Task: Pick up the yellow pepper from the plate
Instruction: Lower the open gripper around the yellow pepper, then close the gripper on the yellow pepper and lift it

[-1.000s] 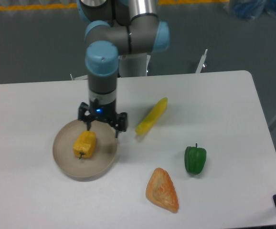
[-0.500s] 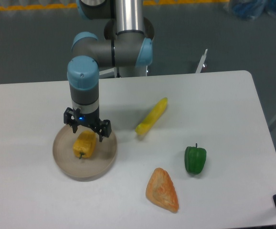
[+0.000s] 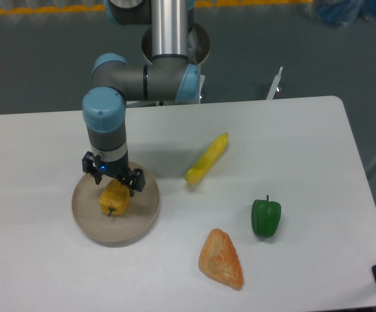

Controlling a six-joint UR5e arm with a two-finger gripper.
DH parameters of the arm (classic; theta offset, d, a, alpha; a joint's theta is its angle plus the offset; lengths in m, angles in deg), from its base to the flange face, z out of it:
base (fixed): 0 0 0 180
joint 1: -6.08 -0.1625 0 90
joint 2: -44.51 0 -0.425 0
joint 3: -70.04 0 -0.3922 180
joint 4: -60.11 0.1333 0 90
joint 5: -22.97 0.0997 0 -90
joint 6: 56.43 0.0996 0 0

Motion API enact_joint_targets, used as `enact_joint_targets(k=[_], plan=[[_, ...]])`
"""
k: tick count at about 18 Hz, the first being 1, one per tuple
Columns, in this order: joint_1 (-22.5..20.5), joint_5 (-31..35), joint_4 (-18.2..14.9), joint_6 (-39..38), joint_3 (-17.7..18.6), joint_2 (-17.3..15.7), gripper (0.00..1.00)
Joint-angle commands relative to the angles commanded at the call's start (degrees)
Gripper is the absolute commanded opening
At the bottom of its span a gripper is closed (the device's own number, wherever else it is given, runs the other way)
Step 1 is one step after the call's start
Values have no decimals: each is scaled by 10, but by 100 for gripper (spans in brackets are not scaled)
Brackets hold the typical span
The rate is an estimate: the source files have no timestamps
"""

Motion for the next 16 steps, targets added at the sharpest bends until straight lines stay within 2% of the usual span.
enact_joint_targets(k=[5, 6, 8, 11, 13, 16], plan=[[1, 2, 1, 1, -1, 11, 99], [0, 2, 0, 1, 0, 11, 89], [0, 2, 0, 0, 0, 9, 63], [1, 2, 0, 3, 0, 7, 42], [1, 2, 1, 4, -1, 9, 36], [0, 1, 0, 7, -1, 4, 36]])
